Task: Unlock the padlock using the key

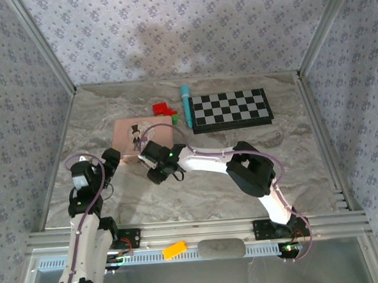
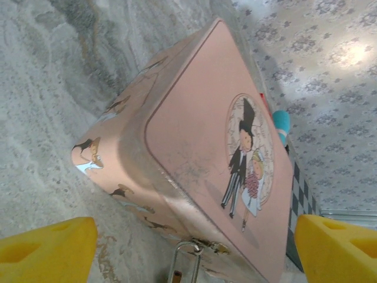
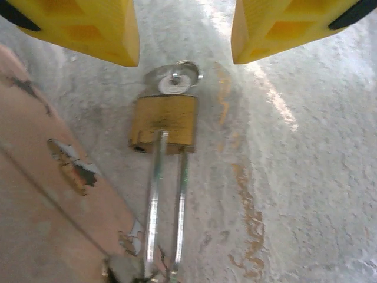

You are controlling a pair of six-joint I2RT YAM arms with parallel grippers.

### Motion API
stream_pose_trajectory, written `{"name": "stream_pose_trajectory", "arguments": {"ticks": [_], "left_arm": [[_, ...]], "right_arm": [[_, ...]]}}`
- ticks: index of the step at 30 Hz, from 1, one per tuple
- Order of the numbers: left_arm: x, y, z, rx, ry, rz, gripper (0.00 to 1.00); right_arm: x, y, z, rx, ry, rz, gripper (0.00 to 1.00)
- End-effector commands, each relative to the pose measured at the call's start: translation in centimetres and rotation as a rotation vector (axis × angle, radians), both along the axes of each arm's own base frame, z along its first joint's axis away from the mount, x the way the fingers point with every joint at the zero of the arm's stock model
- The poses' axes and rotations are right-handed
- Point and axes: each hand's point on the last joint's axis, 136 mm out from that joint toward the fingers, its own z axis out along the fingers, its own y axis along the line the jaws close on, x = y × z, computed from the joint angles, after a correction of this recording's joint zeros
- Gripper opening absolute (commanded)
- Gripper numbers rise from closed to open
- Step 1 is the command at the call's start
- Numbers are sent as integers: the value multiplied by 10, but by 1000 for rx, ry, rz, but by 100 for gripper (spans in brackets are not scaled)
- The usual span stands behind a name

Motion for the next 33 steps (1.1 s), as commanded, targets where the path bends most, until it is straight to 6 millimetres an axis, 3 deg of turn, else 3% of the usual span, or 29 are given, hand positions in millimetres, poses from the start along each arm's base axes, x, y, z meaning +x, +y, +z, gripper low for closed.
{"name": "stream_pose_trajectory", "arguments": {"ticks": [1, 12, 17, 20, 26, 33], "left_arm": [[2, -3, 3, -10, 8, -13, 87], [12, -2, 10, -23, -13, -10, 87], [11, -4, 7, -27, -8, -15, 87], [9, -5, 4, -36, 1, -22, 87], [2, -13, -6, -50, 22, -52, 86], [-8, -37, -13, -65, 30, -147, 82]], "right_arm": [[12, -2, 2, -61, -74, -129, 49], [26, 17, -18, -89, -102, -184, 50], [23, 16, -34, -120, -83, -187, 47], [17, 12, -42, -132, -50, -189, 39], [16, 11, -33, -51, -3, -163, 25], [13, 14, -8, 102, 109, -88, 21]]}}
